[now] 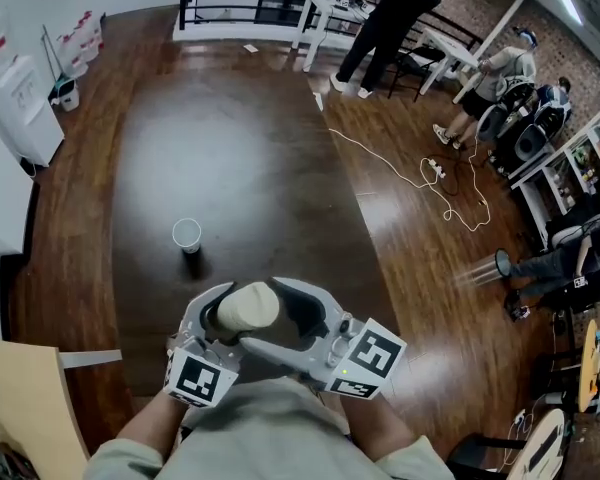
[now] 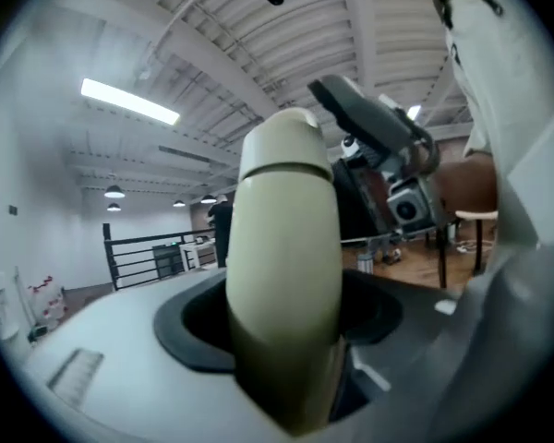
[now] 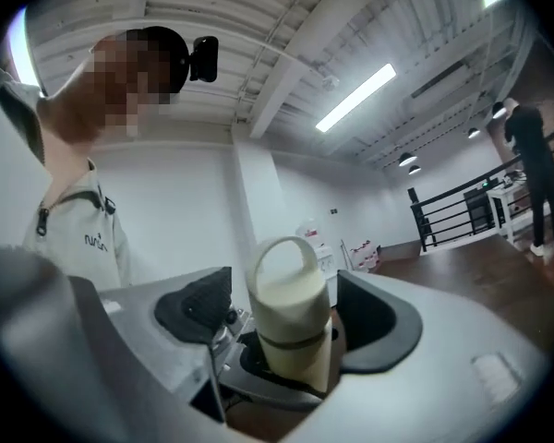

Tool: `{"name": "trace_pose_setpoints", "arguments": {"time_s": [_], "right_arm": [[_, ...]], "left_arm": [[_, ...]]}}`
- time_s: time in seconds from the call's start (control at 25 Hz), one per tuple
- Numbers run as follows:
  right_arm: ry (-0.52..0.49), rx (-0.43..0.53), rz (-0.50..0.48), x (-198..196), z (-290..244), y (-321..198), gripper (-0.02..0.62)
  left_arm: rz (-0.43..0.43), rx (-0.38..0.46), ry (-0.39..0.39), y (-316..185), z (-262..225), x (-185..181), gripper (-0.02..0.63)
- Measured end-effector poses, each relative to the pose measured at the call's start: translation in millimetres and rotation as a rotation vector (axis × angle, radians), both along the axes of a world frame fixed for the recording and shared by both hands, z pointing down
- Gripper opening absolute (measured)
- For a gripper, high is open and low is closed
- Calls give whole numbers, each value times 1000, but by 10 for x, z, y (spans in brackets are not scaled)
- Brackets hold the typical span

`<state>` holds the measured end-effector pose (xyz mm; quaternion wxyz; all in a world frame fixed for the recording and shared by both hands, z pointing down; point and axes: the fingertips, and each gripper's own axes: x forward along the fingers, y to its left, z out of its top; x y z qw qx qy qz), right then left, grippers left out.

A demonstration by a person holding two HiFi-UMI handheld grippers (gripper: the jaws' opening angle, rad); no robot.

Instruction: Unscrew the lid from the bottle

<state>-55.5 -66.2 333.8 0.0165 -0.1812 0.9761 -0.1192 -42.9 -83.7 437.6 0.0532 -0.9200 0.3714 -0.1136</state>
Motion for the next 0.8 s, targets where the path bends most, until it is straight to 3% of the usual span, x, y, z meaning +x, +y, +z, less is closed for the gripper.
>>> {"name": "trace_pose_setpoints", "arguments": {"time_s": [0.2,0.36,0.44,0.6,0.8], "right_arm": [[16,-39,108,-9,102,-87,348],[37,-71,129,-26,193,-122,345],[54,-67,134,-21,217,-121,290],[89,-42,103,-47,239,-71,287],[132,1,5,-138,268,-16,287]], "left_arm": [[-123,13,-67,-68,204,-85,314],[-106,14,-76,-38,274,-58,316],[-99,2,-52,-23,239,-41,316],[-9,9,-19,26,211,15,316],[180,-47,98,133,291,79,316]]}}
